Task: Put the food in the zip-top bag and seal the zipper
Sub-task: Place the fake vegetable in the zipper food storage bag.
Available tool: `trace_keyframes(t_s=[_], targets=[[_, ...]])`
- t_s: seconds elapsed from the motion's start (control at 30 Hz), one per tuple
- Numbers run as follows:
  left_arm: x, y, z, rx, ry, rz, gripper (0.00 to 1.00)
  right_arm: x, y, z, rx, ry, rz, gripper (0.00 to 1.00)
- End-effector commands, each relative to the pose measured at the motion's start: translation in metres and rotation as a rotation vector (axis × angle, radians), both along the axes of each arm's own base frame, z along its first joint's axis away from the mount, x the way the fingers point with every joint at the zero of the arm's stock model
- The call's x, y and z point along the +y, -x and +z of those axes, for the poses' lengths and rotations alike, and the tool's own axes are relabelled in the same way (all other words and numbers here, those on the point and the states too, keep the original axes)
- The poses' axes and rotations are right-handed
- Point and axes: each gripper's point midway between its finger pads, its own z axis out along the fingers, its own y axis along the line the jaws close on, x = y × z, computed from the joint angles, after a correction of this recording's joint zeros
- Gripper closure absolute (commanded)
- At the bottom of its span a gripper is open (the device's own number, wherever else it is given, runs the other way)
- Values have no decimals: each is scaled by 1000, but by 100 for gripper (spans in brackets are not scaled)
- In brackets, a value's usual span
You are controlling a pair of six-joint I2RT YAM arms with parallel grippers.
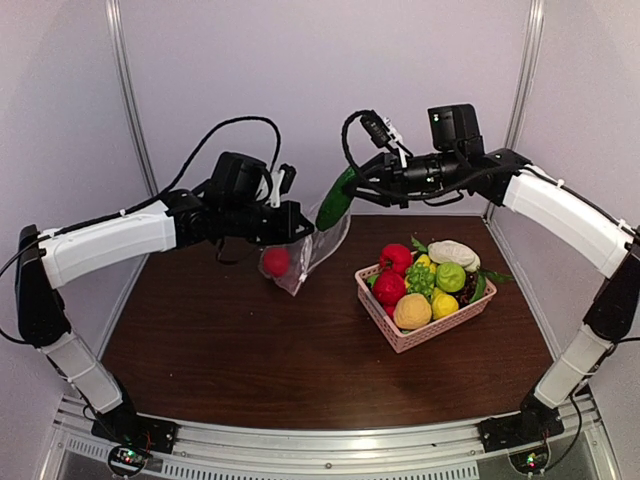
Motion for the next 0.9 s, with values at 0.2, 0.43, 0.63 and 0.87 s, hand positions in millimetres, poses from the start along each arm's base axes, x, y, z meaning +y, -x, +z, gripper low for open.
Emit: trace_keyframes(t_s=[0.2, 0.43, 0.63, 0.87], targets=[[-4, 7, 50, -71, 102, -27, 100, -2, -21, -39, -81, 141, -112, 77], [2, 6, 53, -93, 82, -11, 100, 17, -51, -51, -15, 180, -168, 36], [9, 1, 43, -97, 43, 17, 100, -10, -28, -15, -64, 195, -176, 16], [13, -3, 32, -99, 24, 28, 100, -87, -28, -42, -5, 274, -307, 18]])
